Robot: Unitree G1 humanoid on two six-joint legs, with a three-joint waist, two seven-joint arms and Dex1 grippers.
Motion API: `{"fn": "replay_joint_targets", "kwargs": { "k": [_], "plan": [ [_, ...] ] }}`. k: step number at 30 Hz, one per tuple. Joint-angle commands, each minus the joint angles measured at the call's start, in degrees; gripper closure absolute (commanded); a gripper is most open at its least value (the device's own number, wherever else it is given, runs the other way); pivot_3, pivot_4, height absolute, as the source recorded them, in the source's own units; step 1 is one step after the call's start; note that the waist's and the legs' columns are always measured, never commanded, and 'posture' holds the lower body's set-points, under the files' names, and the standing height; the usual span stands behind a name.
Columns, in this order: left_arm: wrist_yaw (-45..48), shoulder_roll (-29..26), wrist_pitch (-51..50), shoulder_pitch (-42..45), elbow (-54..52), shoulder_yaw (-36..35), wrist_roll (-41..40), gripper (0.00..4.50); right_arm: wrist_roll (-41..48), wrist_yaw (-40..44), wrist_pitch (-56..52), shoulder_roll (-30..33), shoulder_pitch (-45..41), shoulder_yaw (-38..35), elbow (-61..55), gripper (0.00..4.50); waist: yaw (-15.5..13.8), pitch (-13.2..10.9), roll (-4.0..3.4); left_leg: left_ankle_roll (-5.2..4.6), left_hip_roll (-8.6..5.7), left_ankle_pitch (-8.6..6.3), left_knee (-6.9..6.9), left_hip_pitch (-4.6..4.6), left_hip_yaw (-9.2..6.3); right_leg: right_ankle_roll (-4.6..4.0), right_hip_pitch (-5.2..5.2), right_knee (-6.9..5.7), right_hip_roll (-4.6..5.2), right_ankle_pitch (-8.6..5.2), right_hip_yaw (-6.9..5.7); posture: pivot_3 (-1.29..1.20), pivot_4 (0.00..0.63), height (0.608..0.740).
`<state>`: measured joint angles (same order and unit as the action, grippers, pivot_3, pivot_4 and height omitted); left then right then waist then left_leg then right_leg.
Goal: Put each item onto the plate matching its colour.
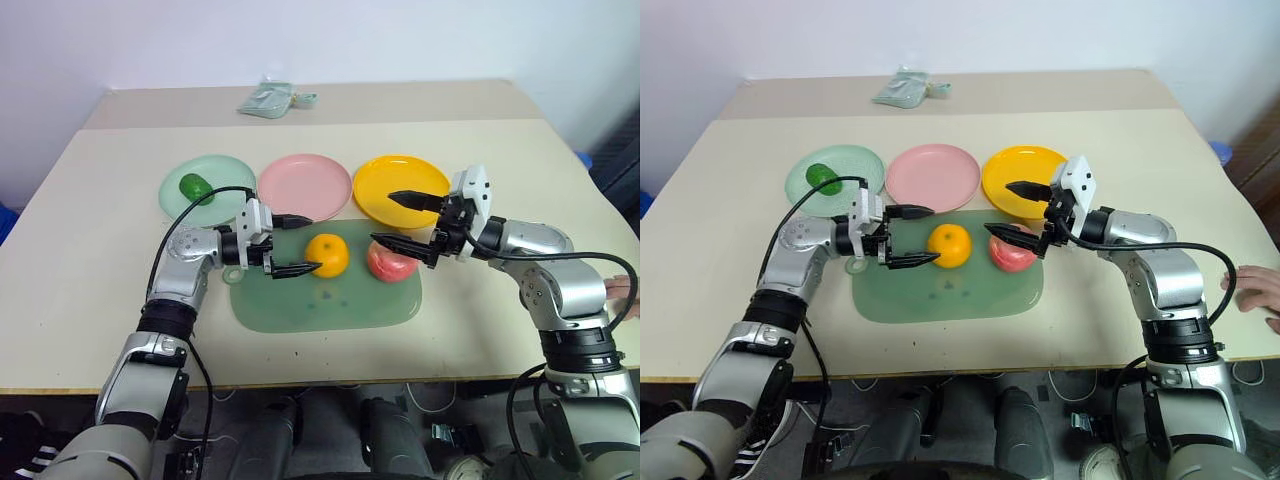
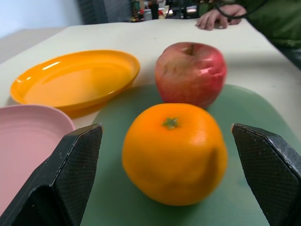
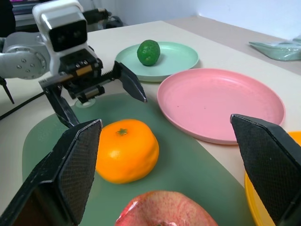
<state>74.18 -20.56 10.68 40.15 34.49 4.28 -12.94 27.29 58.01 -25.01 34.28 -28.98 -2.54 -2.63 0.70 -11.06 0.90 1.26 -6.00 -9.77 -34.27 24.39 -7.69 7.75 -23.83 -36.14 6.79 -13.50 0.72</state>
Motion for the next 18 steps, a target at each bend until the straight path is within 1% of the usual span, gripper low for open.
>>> {"fn": "replay_joint_targets", "kwargs": {
  "k": [1, 10, 13, 14, 16, 18],
  "plan": [
    [-1.3, 0.55, 1.78, 1.72, 0.48, 0.16, 0.63, 0.0, 0.9, -0.21, 0.27, 0.62, -0.38, -1.23, -2.54, 0.04, 0.0, 0.0, 0.0, 0.0, 0.0, 0.0, 0.0, 0.0, 0.0, 0.0, 0.01, 0.0, 0.0, 0.0, 0.0, 0.0, 0.15, 0.74],
    [-1.19, 0.62, 0.7, 0.7, -0.97, 1.09, 0.17, 0.0, 0.97, -0.24, 0.26, 0.65, -0.36, -1.05, -2.84, 0.04, 0.1, 0.0, 0.0, 0.0, 0.0, 0.0, 0.0, -0.01, -0.01, 0.0, 0.0, -0.01, -0.01, 0.0, 0.0, 0.0, 0.15, 0.74],
    [-1.25, 0.53, 0.05, 1.07, -1.51, 0.24, -0.91, 0.0, 1.66, -0.18, -0.23, 0.57, -0.44, -1.36, -3.11, 0.04, 0.09, 0.0, 0.0, 0.0, 0.0, 0.0, 0.0, -0.01, -0.01, 0.0, 0.0, 0.0, -0.01, 0.0, 0.0, 0.0, 0.15, 0.74],
    [-1.2, 0.22, 0.35, 1.15, -1.78, -0.24, -1.29, 0.0, 2.15, -0.07, -0.64, 0.54, -0.42, -1.5, -3.36, 0.04, 0.09, 0.0, 0.0, 0.0, 0.0, 0.0, 0.0, -0.01, -0.01, 0.0, 0.0, -0.01, -0.01, 0.0, 0.0, 0.0, 0.15, 0.74],
    [0.13, -1.89, -3.11, 0.87, -3.81, -2.72, -4.58, 0.0, 2.88, 0.34, -1.48, 0.79, 0.04, -1.02, -4.93, 0.04, 0.2, 0.0, 0.0, 0.0, 0.0, 0.0, 0.0, -0.01, -0.01, 0.0, 0.0, -0.01, -0.01, 0.0, 0.0, 0.0, 0.15, 0.74],
    [2.48, -4.52, -7.25, 0.08, -6.25, -5.33, -8.65, 0.0, 3.5, -1.72, -3.88, -0.58, -0.72, -0.05, -6.56, 0.04, 0.58, 0.0, 0.0, 0.0, 0.02, 0.0, 0.01, 0.0, -0.01, 0.0, -0.04, -0.02, -0.02, 0.0, 0.0, 0.0, 0.15, 0.74]
  ]
}}
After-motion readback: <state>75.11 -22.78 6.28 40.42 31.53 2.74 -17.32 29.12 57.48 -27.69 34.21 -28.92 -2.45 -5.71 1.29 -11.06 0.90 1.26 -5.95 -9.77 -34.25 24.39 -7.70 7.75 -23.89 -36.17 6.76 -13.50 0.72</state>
